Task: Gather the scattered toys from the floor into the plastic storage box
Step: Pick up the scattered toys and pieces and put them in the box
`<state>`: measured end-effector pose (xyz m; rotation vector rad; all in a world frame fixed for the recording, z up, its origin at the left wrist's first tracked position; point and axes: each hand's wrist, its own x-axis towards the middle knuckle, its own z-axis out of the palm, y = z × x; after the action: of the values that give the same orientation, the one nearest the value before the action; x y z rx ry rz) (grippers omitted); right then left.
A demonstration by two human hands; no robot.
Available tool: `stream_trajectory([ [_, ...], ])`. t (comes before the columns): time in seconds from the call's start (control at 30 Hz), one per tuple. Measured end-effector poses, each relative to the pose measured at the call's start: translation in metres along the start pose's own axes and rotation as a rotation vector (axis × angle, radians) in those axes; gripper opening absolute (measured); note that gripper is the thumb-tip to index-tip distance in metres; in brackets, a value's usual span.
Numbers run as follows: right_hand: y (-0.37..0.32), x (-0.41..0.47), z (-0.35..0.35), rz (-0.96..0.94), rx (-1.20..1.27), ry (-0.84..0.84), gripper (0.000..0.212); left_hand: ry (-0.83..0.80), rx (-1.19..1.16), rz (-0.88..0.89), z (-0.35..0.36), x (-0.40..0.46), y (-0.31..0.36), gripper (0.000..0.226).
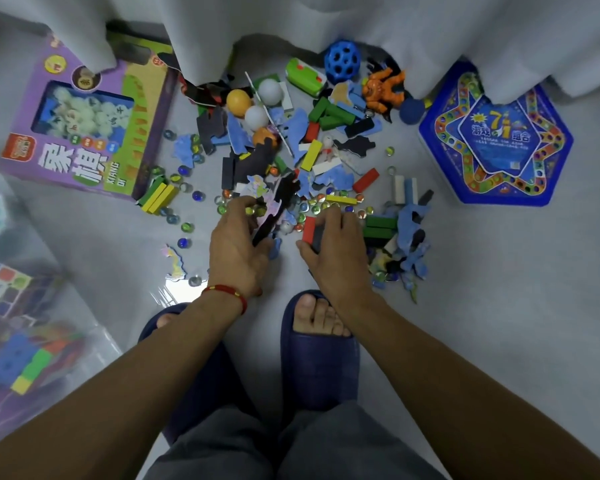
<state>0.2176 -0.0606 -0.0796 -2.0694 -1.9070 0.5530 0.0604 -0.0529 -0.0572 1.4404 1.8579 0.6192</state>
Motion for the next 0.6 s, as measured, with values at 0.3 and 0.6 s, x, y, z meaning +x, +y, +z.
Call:
stream_trajectory([
  [0.3, -0.006, -0.006, 0.009, -0.087, -0.017, 0.069, 0.042, 0.068, -0.076, -0.097, -0.009, -0.002, 0.005, 0.040],
  [0.6, -0.004, -0.007, -0.030, 0.351, 0.594, 0.105, 0.030, -0.001, -0.157, -0.231, -0.007, 0.006, 0.001, 0.024],
])
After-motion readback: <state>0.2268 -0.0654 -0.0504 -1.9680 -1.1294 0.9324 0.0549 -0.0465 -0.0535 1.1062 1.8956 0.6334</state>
